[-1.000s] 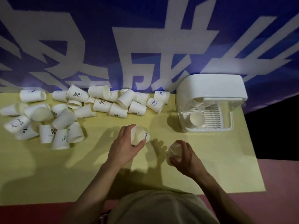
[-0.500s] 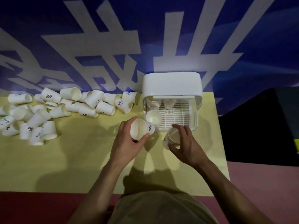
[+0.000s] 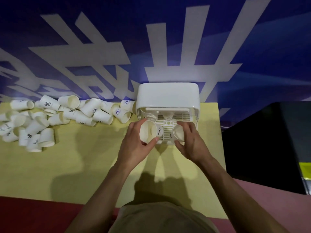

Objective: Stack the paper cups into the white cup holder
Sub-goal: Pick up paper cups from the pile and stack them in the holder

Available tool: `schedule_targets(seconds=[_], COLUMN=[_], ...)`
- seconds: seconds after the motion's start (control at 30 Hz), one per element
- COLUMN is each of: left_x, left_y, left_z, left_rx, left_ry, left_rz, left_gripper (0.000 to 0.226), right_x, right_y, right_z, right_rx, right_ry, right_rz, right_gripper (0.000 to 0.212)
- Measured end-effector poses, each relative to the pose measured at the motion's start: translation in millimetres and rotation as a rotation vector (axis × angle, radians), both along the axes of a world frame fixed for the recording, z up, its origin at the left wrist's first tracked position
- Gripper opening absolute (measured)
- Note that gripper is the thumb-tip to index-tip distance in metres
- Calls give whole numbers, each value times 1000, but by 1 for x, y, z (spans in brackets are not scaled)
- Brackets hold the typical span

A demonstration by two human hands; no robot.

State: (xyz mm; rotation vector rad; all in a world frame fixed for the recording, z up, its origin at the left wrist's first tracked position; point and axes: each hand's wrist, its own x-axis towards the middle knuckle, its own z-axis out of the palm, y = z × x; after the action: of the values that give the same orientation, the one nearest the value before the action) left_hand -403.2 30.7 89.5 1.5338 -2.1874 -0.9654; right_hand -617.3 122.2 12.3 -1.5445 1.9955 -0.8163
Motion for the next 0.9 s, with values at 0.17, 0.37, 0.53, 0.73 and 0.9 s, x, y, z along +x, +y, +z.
schedule_targets(seconds=[0.17,0.37,0.53,0.73,0.9], left_x=[-10,-19,-37,-73,-90], left_y=[2,3,2,-1,1], left_z=[-10,-20,-29,-48,-71], left_rx=[-25,-72,-41,-92,-107], left_ry=[-20,20,-68,-190,-345], left_rz=[-27,-119,-192,-317,-395], left_gripper=[76,75,74,74,75], right_x=[4,-7,-16,-33,-40], right_y=[-18,-34,-27,3,38], right_z=[-29,-63,-73,-53,-38], right_rx=[86,221,209,115,42], right_ry=[137,94,21,-61,-33], right_rz=[110,88,98,-22,-107], right_gripper=[70,75,84,84,77])
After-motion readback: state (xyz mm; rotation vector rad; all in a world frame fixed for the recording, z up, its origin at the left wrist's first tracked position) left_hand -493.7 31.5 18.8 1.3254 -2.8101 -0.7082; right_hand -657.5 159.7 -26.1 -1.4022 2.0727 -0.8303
